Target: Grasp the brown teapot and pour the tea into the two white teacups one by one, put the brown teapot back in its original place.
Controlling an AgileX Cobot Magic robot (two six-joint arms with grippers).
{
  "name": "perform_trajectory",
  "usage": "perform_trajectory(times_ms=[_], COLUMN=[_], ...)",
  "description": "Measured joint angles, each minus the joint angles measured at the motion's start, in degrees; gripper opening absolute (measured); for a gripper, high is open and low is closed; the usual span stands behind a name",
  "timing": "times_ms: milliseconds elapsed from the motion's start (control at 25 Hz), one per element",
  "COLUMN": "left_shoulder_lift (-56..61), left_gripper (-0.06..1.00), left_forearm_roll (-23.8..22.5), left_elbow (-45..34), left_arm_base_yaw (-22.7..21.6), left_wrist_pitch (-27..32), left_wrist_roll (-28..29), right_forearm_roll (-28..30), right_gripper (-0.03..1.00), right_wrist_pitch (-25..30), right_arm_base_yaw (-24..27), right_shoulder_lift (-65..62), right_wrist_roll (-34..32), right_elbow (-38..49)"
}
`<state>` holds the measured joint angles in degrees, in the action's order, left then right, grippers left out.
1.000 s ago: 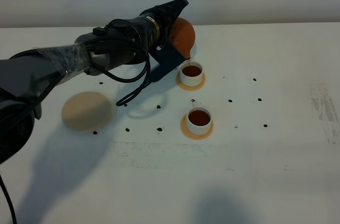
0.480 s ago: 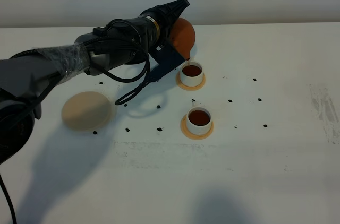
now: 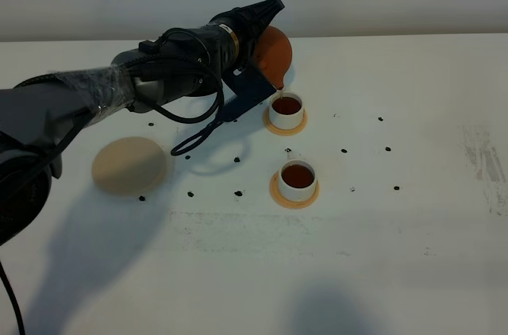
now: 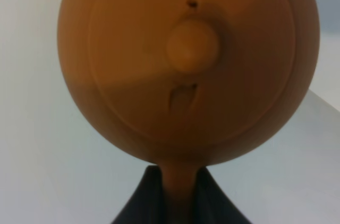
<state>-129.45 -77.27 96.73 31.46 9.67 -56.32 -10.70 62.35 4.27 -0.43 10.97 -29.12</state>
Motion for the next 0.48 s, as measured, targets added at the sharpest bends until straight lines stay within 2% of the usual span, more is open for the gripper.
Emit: perform_trajectory(times_ms=[480], left_shoulder_lift=[0.0], left_gripper=[0.12], left_forearm_roll=[0.0], left_elbow=[0.0], left_arm_base_yaw=[0.0], left_wrist_pitch=[-0.1], left_wrist_roll=[0.0], right_forearm_roll=[0.0], right_gripper=[0.44], right_wrist_pitch=[0.0], right_arm_base_yaw=[0.0], right_shoulder_lift=[0.0], right_wrist_roll=[0.0], right_elbow=[0.0])
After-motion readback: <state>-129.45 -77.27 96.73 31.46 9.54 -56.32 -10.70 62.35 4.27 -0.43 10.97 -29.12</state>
